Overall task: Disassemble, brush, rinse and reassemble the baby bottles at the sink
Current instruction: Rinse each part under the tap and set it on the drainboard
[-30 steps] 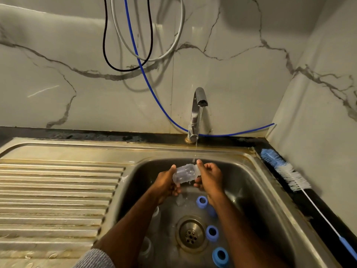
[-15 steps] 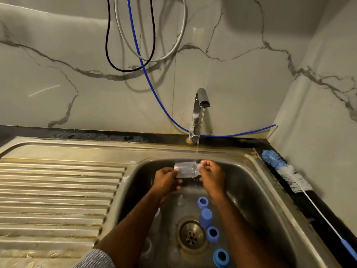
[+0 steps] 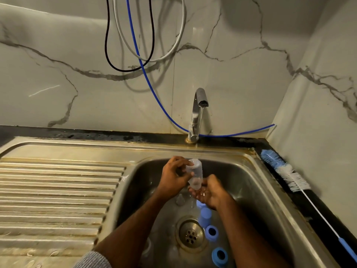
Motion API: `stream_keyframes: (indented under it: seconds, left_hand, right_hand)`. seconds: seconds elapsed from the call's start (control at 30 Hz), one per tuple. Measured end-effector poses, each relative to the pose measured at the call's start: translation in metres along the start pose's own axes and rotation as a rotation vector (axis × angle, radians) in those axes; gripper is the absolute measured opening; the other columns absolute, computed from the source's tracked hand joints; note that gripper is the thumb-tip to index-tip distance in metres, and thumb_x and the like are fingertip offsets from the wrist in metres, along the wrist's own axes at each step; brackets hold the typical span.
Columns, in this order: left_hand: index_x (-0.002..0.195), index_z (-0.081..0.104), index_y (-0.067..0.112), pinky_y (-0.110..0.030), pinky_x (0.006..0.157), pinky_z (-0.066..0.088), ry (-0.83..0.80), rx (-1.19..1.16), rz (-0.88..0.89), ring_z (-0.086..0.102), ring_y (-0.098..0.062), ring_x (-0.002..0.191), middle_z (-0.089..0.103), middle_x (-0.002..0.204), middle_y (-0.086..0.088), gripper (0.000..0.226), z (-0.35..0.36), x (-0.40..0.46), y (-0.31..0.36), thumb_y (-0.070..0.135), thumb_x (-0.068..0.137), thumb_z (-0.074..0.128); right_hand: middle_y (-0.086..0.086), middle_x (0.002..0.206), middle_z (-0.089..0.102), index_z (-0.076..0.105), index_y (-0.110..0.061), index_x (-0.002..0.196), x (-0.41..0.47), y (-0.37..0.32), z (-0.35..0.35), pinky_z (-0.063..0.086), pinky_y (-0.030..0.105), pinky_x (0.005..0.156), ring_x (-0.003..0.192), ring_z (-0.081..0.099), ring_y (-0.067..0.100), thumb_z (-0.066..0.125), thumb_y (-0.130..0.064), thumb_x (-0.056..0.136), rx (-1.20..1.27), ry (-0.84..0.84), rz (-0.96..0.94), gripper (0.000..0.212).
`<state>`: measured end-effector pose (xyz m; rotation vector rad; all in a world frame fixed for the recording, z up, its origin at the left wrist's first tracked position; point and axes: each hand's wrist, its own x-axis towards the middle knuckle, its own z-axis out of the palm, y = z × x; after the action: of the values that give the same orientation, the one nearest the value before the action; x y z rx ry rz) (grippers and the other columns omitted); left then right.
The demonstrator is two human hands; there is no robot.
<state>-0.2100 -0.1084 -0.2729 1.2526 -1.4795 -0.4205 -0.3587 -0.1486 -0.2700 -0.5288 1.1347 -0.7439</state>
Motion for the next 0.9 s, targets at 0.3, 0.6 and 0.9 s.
stream_keyframes:
  seconds: [0.3,0.6,0.9]
  left_hand:
    - [0.127,0.057,0.025,-0.033,0.092,0.059,-0.019,0.124,-0.123,0.064,-0.01,0.111,0.062,0.122,0.006,0.057,-0.02,-0.011,-0.002,0.013,0.077,0.083]
    - [0.116,0.064,0.03,-0.03,0.09,0.058,0.09,0.086,-0.16,0.067,0.0,0.101,0.071,0.109,0.012,0.042,-0.057,-0.041,0.034,0.03,0.079,0.084]
    - [0.123,0.063,0.017,-0.027,0.077,0.061,0.221,0.245,-0.304,0.069,-0.009,0.091,0.071,0.112,0.0,0.048,-0.121,-0.069,0.083,0.044,0.086,0.077]
  right_hand:
    - [0.02,0.12,0.064,0.059,-0.014,0.127,-0.005,-0.007,0.007,0.058,0.042,0.08,0.104,0.066,0.037,0.063,-0.019,0.095,0.026,-0.064,-0.297,0.033]
    - [0.017,0.111,0.071,0.063,-0.019,0.124,-0.029,0.01,0.044,0.059,0.047,0.082,0.097,0.07,0.032,0.056,-0.048,0.098,-0.256,-0.226,-0.249,0.039]
    - [-0.001,0.121,0.062,0.047,-0.03,0.142,-0.084,0.025,0.072,0.059,0.029,0.077,0.098,0.066,0.014,0.066,-0.025,0.095,-0.971,-0.353,-0.782,0.05]
